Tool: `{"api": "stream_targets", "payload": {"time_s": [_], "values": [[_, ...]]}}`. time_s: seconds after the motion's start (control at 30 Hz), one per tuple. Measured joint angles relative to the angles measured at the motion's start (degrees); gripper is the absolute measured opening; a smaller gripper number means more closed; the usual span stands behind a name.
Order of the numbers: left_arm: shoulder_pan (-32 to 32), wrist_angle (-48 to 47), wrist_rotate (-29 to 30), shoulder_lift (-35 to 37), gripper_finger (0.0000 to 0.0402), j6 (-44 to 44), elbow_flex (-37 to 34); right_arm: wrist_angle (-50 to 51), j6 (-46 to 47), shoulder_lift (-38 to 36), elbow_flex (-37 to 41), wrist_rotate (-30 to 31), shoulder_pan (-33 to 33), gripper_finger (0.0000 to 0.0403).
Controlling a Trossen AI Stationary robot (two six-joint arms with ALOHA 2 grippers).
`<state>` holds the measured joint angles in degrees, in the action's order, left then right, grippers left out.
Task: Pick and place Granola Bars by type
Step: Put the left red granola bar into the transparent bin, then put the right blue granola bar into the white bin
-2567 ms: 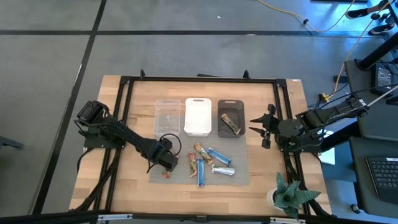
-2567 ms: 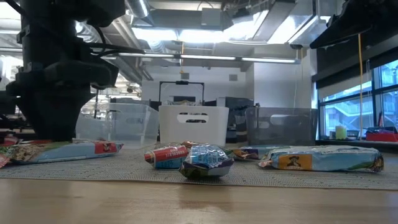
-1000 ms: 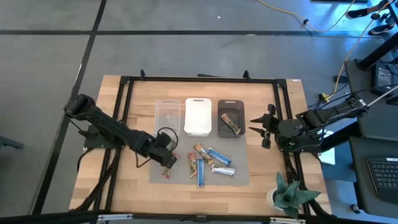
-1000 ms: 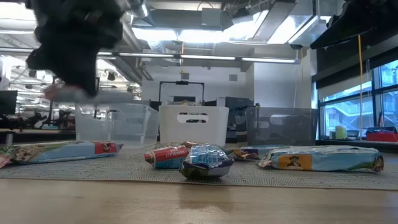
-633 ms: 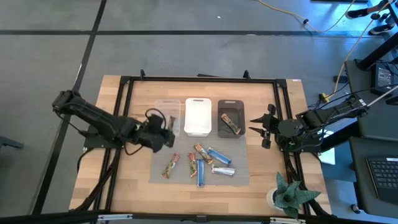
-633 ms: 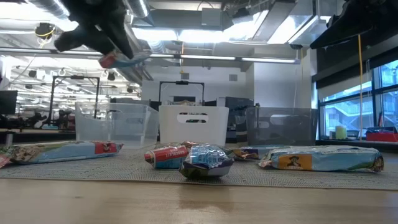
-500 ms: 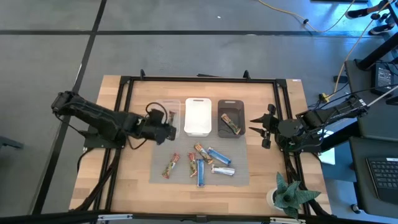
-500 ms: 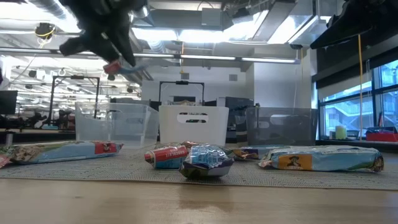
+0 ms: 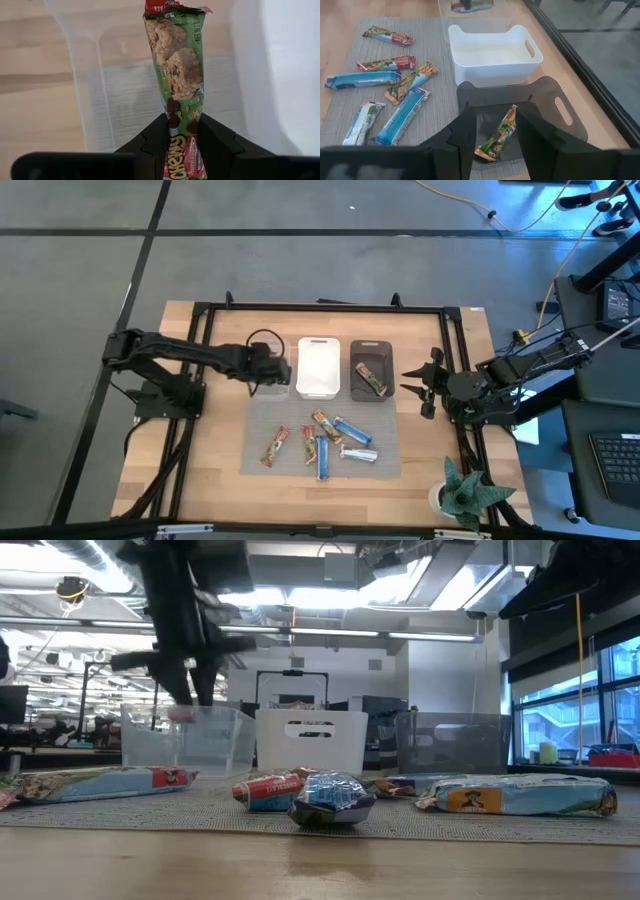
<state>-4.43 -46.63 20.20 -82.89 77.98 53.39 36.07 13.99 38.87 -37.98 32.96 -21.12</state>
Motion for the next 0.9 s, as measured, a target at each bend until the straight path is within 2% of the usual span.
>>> {"api": "stream_targets", "payload": {"time_s": [0.23, 0.37, 0.53, 0.9], "values": [[-2.66, 0.16, -2.21, -6.10, 0.0090, -3.25, 0.00, 0.00, 2.26, 0.00, 0.00, -0.01, 0.00, 0.0139], [-3.62, 0.55, -4.23, -7.78, 0.0090, -6.60, 0.00, 0.00, 2.22, 0.00, 0.00, -0.01, 0.00, 0.0139], [-4.47, 0.61, -5.44, -8.01, 0.0092, -6.72, 0.00, 0.07, 2.13, 0.00, 0.00, -0.01, 0.00, 0.0139], [-5.09, 0.86, -5.19, -8.01, 0.0141, -9.17, 0.00, 0.09, 2.04, 0.00, 0.00, -0.01, 0.00, 0.0139]]}}
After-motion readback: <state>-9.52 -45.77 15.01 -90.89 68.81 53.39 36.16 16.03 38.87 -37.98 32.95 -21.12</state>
